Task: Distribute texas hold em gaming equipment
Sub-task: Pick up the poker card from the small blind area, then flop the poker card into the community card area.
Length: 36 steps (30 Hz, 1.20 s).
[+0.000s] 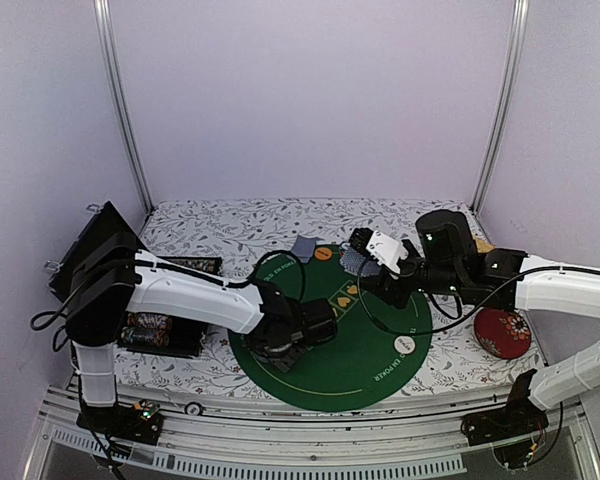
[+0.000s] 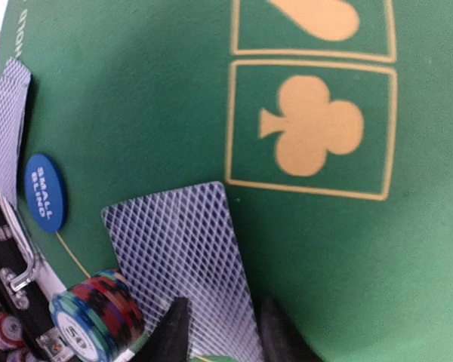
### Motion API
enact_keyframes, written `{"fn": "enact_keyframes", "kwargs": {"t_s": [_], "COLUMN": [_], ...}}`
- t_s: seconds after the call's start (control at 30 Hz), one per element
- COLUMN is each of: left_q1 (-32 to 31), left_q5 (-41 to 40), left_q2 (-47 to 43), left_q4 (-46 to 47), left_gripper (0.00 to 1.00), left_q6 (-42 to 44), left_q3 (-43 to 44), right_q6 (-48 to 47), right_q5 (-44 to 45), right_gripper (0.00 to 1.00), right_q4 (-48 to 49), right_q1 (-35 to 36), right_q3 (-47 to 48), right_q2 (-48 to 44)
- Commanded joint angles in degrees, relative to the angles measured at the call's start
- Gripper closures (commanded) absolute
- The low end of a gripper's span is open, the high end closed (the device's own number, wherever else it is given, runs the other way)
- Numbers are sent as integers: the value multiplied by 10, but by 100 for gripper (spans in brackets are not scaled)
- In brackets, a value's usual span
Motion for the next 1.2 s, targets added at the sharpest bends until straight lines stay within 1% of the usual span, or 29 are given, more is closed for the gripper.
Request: {"fn": "enact_keyframes", "kwargs": {"t_s": [0.0,0.07,0.17,0.23,0.27,0.37,0.53,0.63,0.7,0.8,0.83,0.87,0.9,0.93,1.0,1.03,1.1,1.13,1.17], "left_q1": [-3,-3,-5,-9,-11,-11,15,63,94,125,138,155,170,186,201,202,203,205,207], "left_q5": [-31,-37,-43,-35,-27,25,148,244,313,394,428,479,510,535,568,580,641,673,694], "left_q2": [18,16,-2,-15,-43,-89,-153,-211,-250,-287,-293,-297,-303,-311,-328,-333,-312,-289,-267], "left_q4": [-32,-33,-28,-9,5,76,159,218,257,273,270,277,304,347,488,577,718,713,664], "left_gripper": [77,100,100,100,100,100,100,100,100,100,100,100,100,100,100,100,100,100,100], "left_q6": [-3,-4,2,20,30,73,92,90,105,155,167,167,144,102,-3,-48,-100,-90,-57], "left_q3": [4,3,5,5,3,-22,-79,-131,-163,-186,-189,-193,-205,-225,-292,-325,-366,-355,-329], "right_q6": [1,1,1,1,1,1,1,0,-2,-2,-1,-1,0,1,5,7,8,8,6], "right_q5": [-11,-11,-13,-15,-15,-13,-10,-6,-5,0,0,0,-1,-3,-6,-6,-10,-12,-13], "right_gripper": [54,54,54,54,54,54,54,54,54,54,54,55,54,54,55,55,55,55,55], "right_q4": [23,21,21,22,22,22,21,17,13,6,5,4,2,1,1,2,0,-2,-7], "right_q1": [-2,-2,-2,-3,-2,-3,-3,-3,-4,-9,-11,-11,-12,-12,-12,-12,-12,-12,-12], "right_q3": [-4,-2,0,1,1,2,2,2,1,1,1,0,0,2,2,3,5,8,11], "right_q2": [-19,-19,-18,-18,-18,-17,-21,-26,-29,-32,-34,-34,-35,-35,-38,-38,-39,-38,-36]}}
